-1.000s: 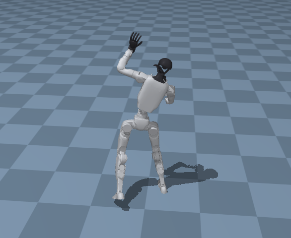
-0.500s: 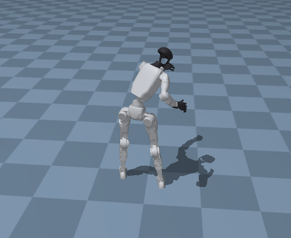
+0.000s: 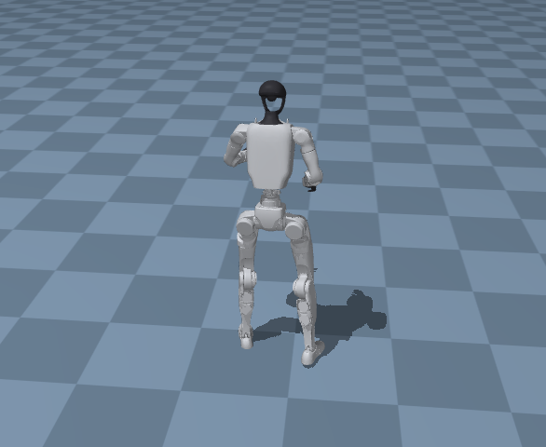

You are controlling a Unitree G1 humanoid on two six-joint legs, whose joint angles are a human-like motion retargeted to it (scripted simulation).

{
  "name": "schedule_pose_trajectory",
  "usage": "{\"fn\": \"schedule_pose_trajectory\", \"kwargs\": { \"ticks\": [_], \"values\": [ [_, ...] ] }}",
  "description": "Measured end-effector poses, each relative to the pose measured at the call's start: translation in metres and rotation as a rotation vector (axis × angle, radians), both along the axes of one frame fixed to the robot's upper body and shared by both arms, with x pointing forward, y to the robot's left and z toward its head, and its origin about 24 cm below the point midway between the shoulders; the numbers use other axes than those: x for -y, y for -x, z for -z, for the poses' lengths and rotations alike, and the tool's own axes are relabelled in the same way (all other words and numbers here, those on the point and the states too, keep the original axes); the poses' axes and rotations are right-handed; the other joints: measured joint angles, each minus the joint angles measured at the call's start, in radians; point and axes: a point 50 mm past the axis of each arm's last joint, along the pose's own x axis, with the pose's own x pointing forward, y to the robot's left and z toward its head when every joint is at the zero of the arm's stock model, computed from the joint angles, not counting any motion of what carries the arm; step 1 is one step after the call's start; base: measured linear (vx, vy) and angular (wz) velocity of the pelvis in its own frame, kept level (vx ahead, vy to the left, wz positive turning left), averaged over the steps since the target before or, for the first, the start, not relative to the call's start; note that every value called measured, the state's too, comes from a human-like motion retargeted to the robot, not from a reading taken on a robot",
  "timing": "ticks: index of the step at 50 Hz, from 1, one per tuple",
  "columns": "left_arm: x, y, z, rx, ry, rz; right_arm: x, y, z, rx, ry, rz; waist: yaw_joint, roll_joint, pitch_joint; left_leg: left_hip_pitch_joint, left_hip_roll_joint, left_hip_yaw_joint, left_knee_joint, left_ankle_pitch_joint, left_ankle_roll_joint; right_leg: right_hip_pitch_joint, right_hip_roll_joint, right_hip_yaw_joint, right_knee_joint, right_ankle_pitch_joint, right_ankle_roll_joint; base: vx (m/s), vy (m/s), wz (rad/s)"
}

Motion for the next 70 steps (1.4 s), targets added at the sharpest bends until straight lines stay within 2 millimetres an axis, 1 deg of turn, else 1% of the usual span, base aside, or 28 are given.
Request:
{"fn": "schedule_pose_trajectory", "kwargs": {
  "ticks": [5,8,10,12,16,18,20,25,30,33,35,37,39,42,45,47,48,49,50,52,55,60,62,63,65,67,68,70],
  "values": [
    [0.017,0.032,0.073,-0.186,0.286,-0.053,-0.017,-0.016,-0.027,0.132,0.053,-0.073,0.149,-0.023,-0.036,0.015,-0.001,-0.133,-0.022,0.008,-0.014,0.035,0.005,-0.117,0.096,0.021,-0.022,0.15,0.02,1.32],
    [0.026,0.052,0.110,-0.288,0.546,-0.099,-0.024,-0.026,-0.045,0.210,0.111,-0.145,0.238,-0.039,-0.048,0.034,-0.003,-0.223,-0.045,0.016,-0.027,0.070,0.009,-0.186,0.147,0.039,-0.027,0.17,0.02,1.52],
    [0.023,0.068,0.137,-0.402,0.688,-0.247,-0.029,-0.032,-0.055,0.253,0.148,-0.170,0.295,-0.052,-0.054,0.052,-0.006,-0.283,-0.065,0.022,-0.030,0.094,0.010,-0.217,0.180,0.052,-0.029,0.19,0.01,1.54],
    [0.024,0.082,0.150,-0.371,0.852,-0.199,-0.036,-0.038,-0.066,0.293,0.194,-0.250,0.353,-0.067,-0.060,0.071,-0.005,-0.340,-0.086,0.029,-0.053,0.114,0.016,-0.232,0.215,0.063,-0.034,0.19,0.00,1.49],
    [0.002,0.109,0.178,-0.359,1.040,-0.381,-0.052,-0.047,-0.084,0.353,0.269,-0.384,0.471,-0.109,-0.076,0.104,-0.012,-0.443,-0.116,0.036,-0.082,0.138,0.021,-0.234,0.292,0.081,-0.045,0.20,-0.01,1.37],
    [-0.015,0.122,0.189,-0.324,1.121,-0.499,-0.063,-0.048,-0.090,0.368,0.291,-0.459,0.527,-0.133,-0.088,0.118,-0.018,-0.493,-0.126,0.038,-0.088,0.150,0.023,-0.232,0.325,0.091,-0.050,0.21,-0.01,1.32],
    [-0.034,0.137,0.198,-0.287,1.179,-0.626,-0.076,-0.048,-0.093,0.380,0.314,-0.534,0.582,-0.164,-0.095,0.123,-0.041,-0.533,-0.119,0.034,-0.048,0.162,0.015,-0.230,0.352,0.105,-0.065,0.22,-0.01,1.35],
    [-0.091,0.178,0.208,-0.201,1.173,-0.885,-0.119,-0.041,-0.106,0.445,0.371,-0.751,0.684,-0.216,-0.132,0.140,-0.062,-0.667,-0.133,0.039,-0.055,0.206,0.029,-0.246,0.377,0.157,-0.057,0.21,-0.02,1.44],
    [-0.140,0.206,0.197,-0.061,1.111,-1.035,-0.166,-0.025,-0.134,0.581,0.432,-0.985,0.761,-0.242,-0.138,0.148,-0.076,-0.798,-0.160,0.054,-0.081,0.234,0.061,-0.230,0.382,0.229,-0.020,0.16,-0.05,1.48],
    [-0.163,0.216,0.186,0.013,1.079,-1.089,-0.188,-0.012,-0.166,0.718,0.470,-1.106,0.796,-0.249,-0.124,0.148,-0.084,-0.868,-0.184,0.065,-0.089,0.227,0.097,-0.152,0.393,0.279,0.033,0.11,-0.08,1.40],
    [-0.177,0.222,0.176,0.054,1.054,-1.144,-0.199,-0.002,-0.193,0.849,0.501,-1.155,0.814,-0.253,-0.114,0.146,-0.084,-0.908,-0.203,0.072,-0.088,0.216,0.127,-0.083,0.402,0.285,0.069,0.07,-0.11,1.24],
    [-0.193,0.228,0.164,0.103,1.039,-1.225,-0.209,0.012,-0.222,1.011,0.537,-1.176,0.832,-0.256,-0.111,0.144,-0.077,-0.934,-0.225,0.079,-0.080,0.206,0.136,-0.057,0.410,0.235,0.069,0.05,-0.12,0.94],
    [-0.207,0.235,0.147,0.170,1.028,-1.309,-0.217,0.030,-0.247,1.184,0.578,-1.189,0.850,-0.258,-0.116,0.142,-0.066,-0.943,-0.246,0.085,-0.072,0.202,0.100,-0.115,0.407,0.139,0.026,0.03,-0.13,0.51],
    [-0.226,0.247,0.118,0.280,0.982,-1.411,-0.228,0.064,-0.278,1.434,0.632,-1.220,0.877,-0.262,-0.134,0.139,-0.049,-0.926,-0.273,0.091,-0.065,0.212,-0.003,-0.325,0.348,-0.033,-0.060,0.00,-0.16,-0.07],
    [-0.241,0.256,0.081,0.401,0.902,-1.482,-0.233,0.101,-0.300,1.641,0.637,-1.267,0.894,-0.270,-0.153,0.132,-0.050,-0.883,-0.289,0.096,-0.053,0.223,-0.071,-0.533,0.204,-0.147,-0.090,-0.05,-0.20,-0.56],
    [-0.250,0.260,0.045,0.494,0.791,-1.509,-0.234,0.125,-0.313,1.765,0.597,-1.286,0.880,-0.287,-0.159,0.126,-0.062,-0.844,-0.288,0.095,-0.045,0.212,-0.089,-0.598,0.118,-0.174,-0.085,-0.08,-0.23,-0.81],
    [-0.254,0.261,0.028,0.467,0.638,-1.535,-0.231,0.135,-0.319,1.810,0.587,-1.299,0.876,-0.286,-0.169,0.119,-0.069,-0.826,-0.282,0.091,-0.040,0.203,-0.095,-0.613,0.091,-0.180,-0.080,-0.09,-0.23,-0.90],
    [-0.252,0.258,0.009,0.542,0.634,-1.542,-0.228,0.142,-0.323,1.839,0.556,-1.305,0.869,-0.282,-0.180,0.115,-0.075,-0.806,-0.274,0.087,-0.035,0.192,-0.102,-0.613,0.078,-0.186,-0.077,-0.10,-0.23,-0.96],
    [-0.247,0.256,-0.010,0.664,0.713,-1.530,-0.224,0.147,-0.327,1.859,0.515,-1.307,0.862,-0.278,-0.191,0.112,-0.081,-0.784,-0.265,0.084,-0.031,0.181,-0.109,-0.606,0.072,-0.193,-0.076,-0.10,-0.22,-1.00],
    [-0.236,0.249,-0.050,0.786,0.583,-1.434,-0.213,0.152,-0.330,1.865,0.465,-1.335,0.830,-0.243,-0.225,0.106,-0.086,-0.735,-0.231,0.074,-0.040,0.157,-0.119,-0.555,0.091,-0.205,-0.084,-0.11,-0.22,-1.04],
    [-0.216,0.253,-0.100,0.946,0.422,-1.536,-0.192,0.150,-0.325,1.819,0.312,-1.337,0.739,-0.177,-0.289,0.096,-0.089,-0.644,-0.170,0.066,-0.051,0.114,-0.129,-0.454,0.130,-0.218,-0.100,-0.10,-0.21,-1.10],
    [-0.151,0.244,-0.185,1.280,0.073,-1.477,-0.159,0.119,-0.298,1.559,0.217,-1.354,0.561,-0.013,-0.365,0.100,-0.074,-0.459,-0.096,0.072,-0.028,0.039,-0.120,-0.300,0.168,-0.205,-0.107,-0.10,-0.17,-1.33],
    [-0.117,0.241,-0.209,1.405,-0.096,-1.343,-0.155,0.109,-0.285,1.456,0.235,-1.368,0.447,0.076,-0.370,0.111,-0.065,-0.386,-0.079,0.078,-0.006,0.008,-0.112,-0.234,0.180,-0.192,-0.108,-0.11,-0.13,-1.58],
    [-0.098,0.237,-0.218,1.439,-0.171,-1.243,-0.153,0.105,-0.280,1.411,0.248,-1.367,0.382,0.122,-0.360,0.116,-0.062,-0.351,-0.070,0.081,0.005,-0.008,-0.108,-0.200,0.185,-0.185,-0.106,-0.13,-0.11,-1.64],
    [-0.074,0.240,-0.239,1.582,-0.366,-1.355,-0.145,0.098,-0.274,1.378,0.258,-1.324,0.243,0.210,-0.311,0.125,-0.055,-0.285,-0.048,0.087,0.023,-0.035,-0.098,-0.139,0.189,-0.170,-0.093,-0.14,-0.10,-1.64],
    [-0.053,0.234,-0.263,1.658,-0.539,-1.287,-0.137,0.087,-0.266,1.295,0.238,-1.280,0.072,0.281,-0.230,0.128,-0.049,-0.234,-0.028,0.095,0.026,-0.057,-0.087,-0.094,0.183,-0.151,-0.076,-0.17,-0.08,-1.44],
    [-0.049,0.230,-0.278,1.664,-0.627,-1.295,-0.132,0.079,-0.263,1.252,0.231,-1.242,-0.019,0.309,-0.177,0.128,-0.047,-0.213,-0.017,0.099,0.026,-0.065,-0.083,-0.076,0.178,-0.141,-0.067,-0.18,-0.06,-1.24],
    [-0.060,0.216,-0.321,1.570,-0.796,-1.455,-0.117,0.060,-0.253,1.155,0.236,-1.126,-0.194,0.355,-0.062,0.132,-0.042,-0.179,0.001,0.107,0.023,-0.068,-0.073,-0.052,0.159,-0.121,-0.048,-0.18,-0.04,-1.01]
  ]
}}
